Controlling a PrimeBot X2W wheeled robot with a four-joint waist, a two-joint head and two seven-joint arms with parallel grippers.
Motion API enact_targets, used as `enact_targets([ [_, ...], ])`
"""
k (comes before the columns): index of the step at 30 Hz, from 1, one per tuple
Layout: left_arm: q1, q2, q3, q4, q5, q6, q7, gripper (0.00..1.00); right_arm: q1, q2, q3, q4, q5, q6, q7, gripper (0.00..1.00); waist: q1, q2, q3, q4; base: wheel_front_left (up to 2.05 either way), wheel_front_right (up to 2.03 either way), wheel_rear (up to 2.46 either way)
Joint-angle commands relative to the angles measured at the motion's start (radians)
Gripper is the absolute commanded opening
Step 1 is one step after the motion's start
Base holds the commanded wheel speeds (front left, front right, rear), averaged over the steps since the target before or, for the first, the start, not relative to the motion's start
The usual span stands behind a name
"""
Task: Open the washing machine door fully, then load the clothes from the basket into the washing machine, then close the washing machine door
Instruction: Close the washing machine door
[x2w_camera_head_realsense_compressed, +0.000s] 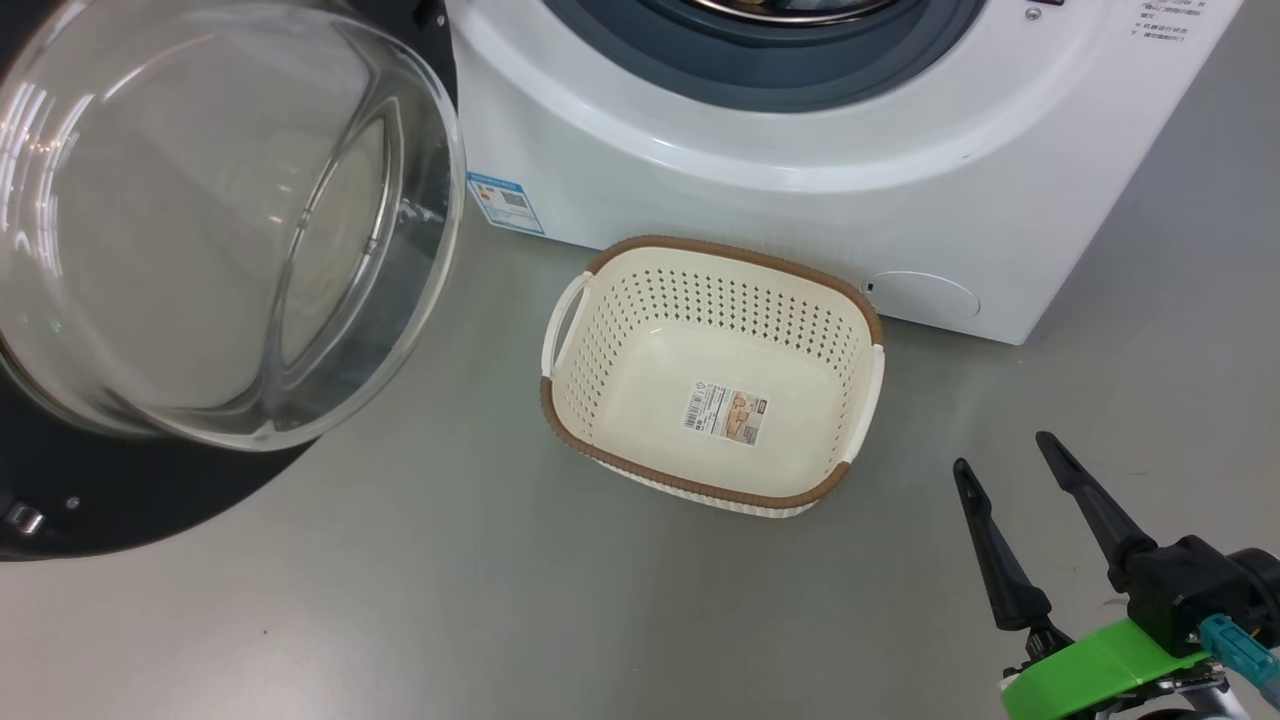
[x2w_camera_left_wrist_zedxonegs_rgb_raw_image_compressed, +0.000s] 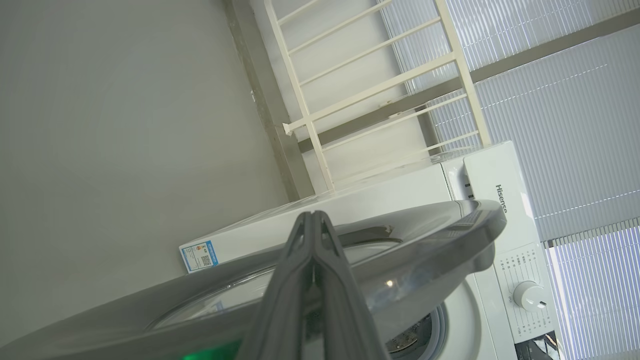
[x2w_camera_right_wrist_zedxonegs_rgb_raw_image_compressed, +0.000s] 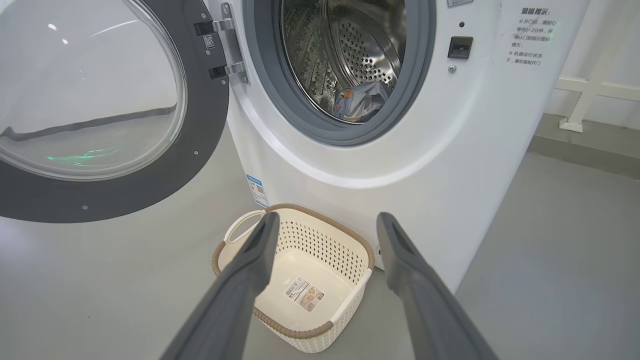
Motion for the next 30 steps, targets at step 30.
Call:
enact_targets([
  [30,0.281,0.014,-0.011,-0.481,-0.076,-0.014,0.224,0.0,-0.006,0.06,0.026,0.053,0.015,0.009,-0.091,1.0,0.0,0.0,-0.1,-0.121,0.0,0.0,0.0],
])
